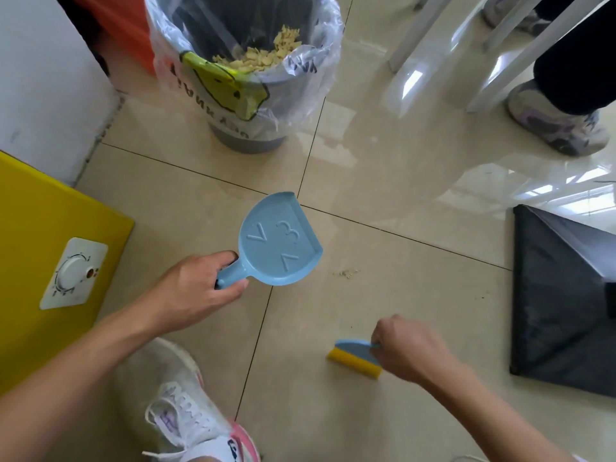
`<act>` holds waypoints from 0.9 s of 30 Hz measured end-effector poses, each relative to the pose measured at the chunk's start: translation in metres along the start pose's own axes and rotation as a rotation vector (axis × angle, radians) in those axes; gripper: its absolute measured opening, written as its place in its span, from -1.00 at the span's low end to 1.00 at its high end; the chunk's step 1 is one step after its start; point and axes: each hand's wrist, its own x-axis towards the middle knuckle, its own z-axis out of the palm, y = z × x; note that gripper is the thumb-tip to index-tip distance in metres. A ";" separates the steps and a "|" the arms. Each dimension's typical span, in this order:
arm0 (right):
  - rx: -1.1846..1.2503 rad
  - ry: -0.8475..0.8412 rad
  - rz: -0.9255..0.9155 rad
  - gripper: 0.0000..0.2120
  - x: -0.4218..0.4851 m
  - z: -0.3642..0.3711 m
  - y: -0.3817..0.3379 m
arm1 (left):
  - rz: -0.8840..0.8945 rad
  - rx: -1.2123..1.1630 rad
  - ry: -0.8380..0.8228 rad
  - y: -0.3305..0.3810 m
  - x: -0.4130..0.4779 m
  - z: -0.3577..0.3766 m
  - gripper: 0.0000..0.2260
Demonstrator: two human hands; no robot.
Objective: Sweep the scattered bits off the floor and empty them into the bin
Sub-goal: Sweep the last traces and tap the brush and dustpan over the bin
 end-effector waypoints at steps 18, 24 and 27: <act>0.573 0.055 0.066 -0.82 0.010 -0.036 0.046 | -0.031 0.026 -0.053 -0.001 0.005 -0.010 -0.76; 0.880 0.037 0.001 -0.66 0.048 -0.011 -0.003 | -0.035 0.026 -0.065 -0.001 -0.001 -0.010 -0.76; 0.969 0.209 0.133 -0.77 0.065 -0.011 -0.001 | -0.038 0.058 -0.085 0.001 0.000 -0.009 -0.76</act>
